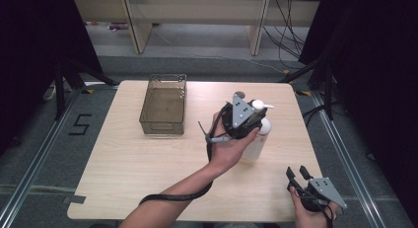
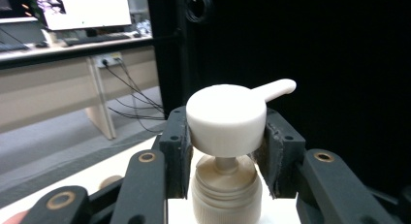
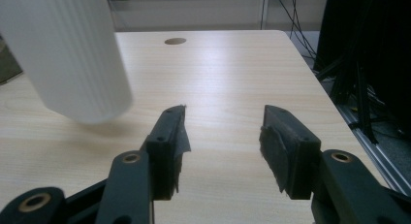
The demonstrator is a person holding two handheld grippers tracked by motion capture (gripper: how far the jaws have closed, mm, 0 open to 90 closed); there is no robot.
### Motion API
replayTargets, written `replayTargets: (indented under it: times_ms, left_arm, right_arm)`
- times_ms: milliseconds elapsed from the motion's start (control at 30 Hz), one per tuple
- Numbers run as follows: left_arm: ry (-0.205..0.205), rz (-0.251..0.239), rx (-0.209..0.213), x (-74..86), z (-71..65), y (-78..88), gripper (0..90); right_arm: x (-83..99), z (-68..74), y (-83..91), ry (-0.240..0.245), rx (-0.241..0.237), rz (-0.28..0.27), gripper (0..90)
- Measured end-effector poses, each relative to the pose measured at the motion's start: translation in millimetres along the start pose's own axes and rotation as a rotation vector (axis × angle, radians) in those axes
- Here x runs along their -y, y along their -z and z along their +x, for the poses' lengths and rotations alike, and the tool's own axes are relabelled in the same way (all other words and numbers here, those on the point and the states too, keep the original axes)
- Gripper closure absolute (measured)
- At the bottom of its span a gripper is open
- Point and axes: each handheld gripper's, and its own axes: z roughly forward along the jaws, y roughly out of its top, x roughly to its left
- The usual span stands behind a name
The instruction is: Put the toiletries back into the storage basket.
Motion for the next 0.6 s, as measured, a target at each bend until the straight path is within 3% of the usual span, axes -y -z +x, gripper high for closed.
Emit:
replayTargets:
  times_ms: [100,233,300,333,400,433,600]
  left_arm:
    - [0.0,-0.009,-0.017,-3.4,8.8,5.9,59.4]
    - [-0.006,-0.02,-0.061,-10.5,32.6,22.9,59.4]
    - [-0.005,-0.022,-0.07,-11.3,37.5,26.2,59.4]
    - [-0.001,-0.023,-0.086,-12.2,47.5,33.2,59.4]
    - [0.0,-0.025,-0.094,-12.2,50.6,35.8,59.5]
    - [-0.008,-0.027,-0.105,-12.4,55.8,40.8,59.4]
    - [-0.026,-0.022,-0.147,-11.9,75.3,57.8,59.5]
  right_arm:
    - [0.2,0.4,-0.6,0.008,0.008,-0.004,51.7]
    - [0.9,0.9,-1.0,0.016,0.009,-0.015,51.3]
    - [1.0,0.9,-1.2,0.017,0.009,-0.016,51.2]
    - [1.2,0.8,-1.3,0.019,0.012,-0.017,50.9]
    - [1.1,1.2,-1.2,0.013,0.012,-0.017,50.8]
    - [0.8,-0.5,-0.5,0.033,0.017,-0.015,50.6]
    - [0.7,0.0,0.1,0.033,0.028,-0.004,49.5]
